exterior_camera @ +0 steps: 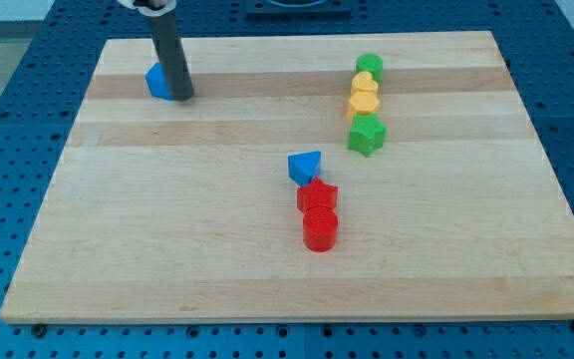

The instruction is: Move the blue triangle left a bit

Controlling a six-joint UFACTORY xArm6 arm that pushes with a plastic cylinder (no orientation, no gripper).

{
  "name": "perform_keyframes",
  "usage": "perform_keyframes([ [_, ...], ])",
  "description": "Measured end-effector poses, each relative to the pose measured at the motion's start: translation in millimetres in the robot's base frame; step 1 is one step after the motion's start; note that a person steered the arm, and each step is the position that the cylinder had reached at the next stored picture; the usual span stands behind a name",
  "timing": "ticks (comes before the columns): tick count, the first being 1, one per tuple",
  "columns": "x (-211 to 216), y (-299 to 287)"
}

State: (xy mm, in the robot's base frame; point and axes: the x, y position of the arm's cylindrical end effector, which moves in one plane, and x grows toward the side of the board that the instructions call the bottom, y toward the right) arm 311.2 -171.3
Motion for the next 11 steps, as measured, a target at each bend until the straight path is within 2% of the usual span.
perform_keyframes([
  [2, -46.8, -30.1],
  [3, -51.8, -39.1],
  [4, -14.5, 17.1],
  [6, 105.7, 166.9],
  [8, 110.2, 179.8],
  [9, 115.5, 209.8],
  [11, 147.5, 229.2],
])
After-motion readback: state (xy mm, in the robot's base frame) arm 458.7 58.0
